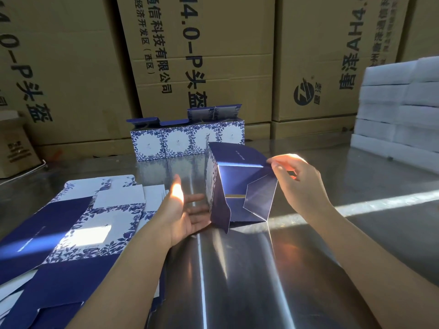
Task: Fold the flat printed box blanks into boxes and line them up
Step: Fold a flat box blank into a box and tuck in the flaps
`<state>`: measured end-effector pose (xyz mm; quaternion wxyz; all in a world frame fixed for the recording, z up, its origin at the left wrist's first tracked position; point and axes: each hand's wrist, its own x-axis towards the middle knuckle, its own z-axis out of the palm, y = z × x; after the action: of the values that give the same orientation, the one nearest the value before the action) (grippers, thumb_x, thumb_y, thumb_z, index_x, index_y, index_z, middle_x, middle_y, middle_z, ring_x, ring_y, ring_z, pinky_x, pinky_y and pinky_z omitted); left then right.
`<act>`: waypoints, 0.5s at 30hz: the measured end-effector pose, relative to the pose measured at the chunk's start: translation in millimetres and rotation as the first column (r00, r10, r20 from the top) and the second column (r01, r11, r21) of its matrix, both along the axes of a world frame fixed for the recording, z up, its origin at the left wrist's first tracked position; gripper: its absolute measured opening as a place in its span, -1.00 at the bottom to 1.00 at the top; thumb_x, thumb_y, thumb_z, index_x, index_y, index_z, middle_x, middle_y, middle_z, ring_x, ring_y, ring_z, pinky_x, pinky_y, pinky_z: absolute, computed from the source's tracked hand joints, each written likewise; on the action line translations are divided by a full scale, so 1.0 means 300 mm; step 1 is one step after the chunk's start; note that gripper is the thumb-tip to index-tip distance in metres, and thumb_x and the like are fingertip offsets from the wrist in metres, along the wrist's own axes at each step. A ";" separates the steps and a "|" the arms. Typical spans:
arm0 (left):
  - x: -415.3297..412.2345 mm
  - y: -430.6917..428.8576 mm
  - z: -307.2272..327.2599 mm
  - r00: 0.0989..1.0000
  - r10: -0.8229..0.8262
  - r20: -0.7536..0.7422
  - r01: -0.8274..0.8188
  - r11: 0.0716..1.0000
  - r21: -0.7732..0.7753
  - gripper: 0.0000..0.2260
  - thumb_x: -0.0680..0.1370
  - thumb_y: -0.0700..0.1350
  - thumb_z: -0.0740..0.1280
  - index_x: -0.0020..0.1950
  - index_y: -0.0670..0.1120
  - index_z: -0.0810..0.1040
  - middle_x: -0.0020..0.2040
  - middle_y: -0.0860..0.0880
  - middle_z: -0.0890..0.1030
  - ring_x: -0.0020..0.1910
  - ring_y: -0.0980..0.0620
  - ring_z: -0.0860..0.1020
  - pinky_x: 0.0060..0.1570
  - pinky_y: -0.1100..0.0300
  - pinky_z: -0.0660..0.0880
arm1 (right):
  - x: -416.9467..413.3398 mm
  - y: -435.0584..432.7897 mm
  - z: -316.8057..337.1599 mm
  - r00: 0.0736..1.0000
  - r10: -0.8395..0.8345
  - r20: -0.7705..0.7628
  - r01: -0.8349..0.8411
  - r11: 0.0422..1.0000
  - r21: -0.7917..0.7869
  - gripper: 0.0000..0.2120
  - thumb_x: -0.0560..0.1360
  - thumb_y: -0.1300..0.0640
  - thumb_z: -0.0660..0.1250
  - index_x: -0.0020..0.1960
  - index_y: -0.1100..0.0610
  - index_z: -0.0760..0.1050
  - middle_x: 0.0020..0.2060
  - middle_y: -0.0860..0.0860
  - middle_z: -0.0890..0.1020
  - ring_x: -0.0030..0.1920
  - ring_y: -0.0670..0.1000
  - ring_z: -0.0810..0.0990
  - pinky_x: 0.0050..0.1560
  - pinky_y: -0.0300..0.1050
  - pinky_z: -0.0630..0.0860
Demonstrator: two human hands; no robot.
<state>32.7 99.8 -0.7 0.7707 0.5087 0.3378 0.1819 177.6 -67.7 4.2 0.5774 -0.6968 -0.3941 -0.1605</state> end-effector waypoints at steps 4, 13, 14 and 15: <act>0.000 0.022 0.021 0.989 0.109 0.105 -0.109 0.994 -0.005 -0.38 0.58 0.32 -0.08 0.07 -0.16 0.52 0.20 -0.20 0.50 0.20 -0.19 0.47 0.00 0.03 0.42 | 0.010 0.001 -0.002 1.000 -0.014 -0.021 0.014 0.999 -0.045 -0.76 0.54 0.20 0.22 -0.14 -0.11 0.56 -0.16 -0.23 0.60 -0.16 -0.32 0.53 -0.21 -0.53 0.33; -0.031 0.039 0.060 0.936 0.247 0.249 -0.277 0.956 0.093 -0.62 0.62 0.11 0.03 0.01 -0.02 0.60 0.36 -0.07 0.44 0.37 -0.06 0.38 0.16 0.10 0.32 | -0.020 0.031 -0.041 0.965 0.121 -0.232 -0.153 0.980 -0.127 -0.72 0.52 0.25 0.24 -0.22 -0.07 0.57 -0.41 -0.06 0.63 -0.40 -0.12 0.58 -0.28 -0.31 0.54; -0.029 0.036 0.061 0.933 0.255 0.255 -0.289 0.951 0.109 -0.64 0.62 0.08 0.05 0.08 -0.03 0.60 0.38 -0.06 0.43 0.38 -0.06 0.36 0.21 0.09 0.32 | -0.022 0.034 -0.044 0.962 0.118 -0.246 -0.160 0.974 -0.158 -0.74 0.52 0.24 0.24 -0.23 -0.06 0.57 -0.42 -0.07 0.62 -0.41 -0.11 0.59 -0.32 -0.35 0.52; -0.027 0.033 0.061 0.929 0.260 0.264 -0.299 0.947 0.120 -0.66 0.62 0.05 0.07 0.15 -0.04 0.58 0.36 -0.03 0.45 0.39 -0.05 0.36 0.25 0.09 0.32 | -0.025 0.038 -0.048 0.963 0.107 -0.248 -0.159 0.967 -0.199 -0.76 0.51 0.22 0.24 -0.23 -0.04 0.57 -0.43 -0.09 0.62 -0.42 -0.11 0.60 -0.35 -0.36 0.51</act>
<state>24.6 109.6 17.7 0.7297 0.4886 0.2937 0.3775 170.2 -56.3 -10.2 0.5497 -0.7417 -0.3843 0.0064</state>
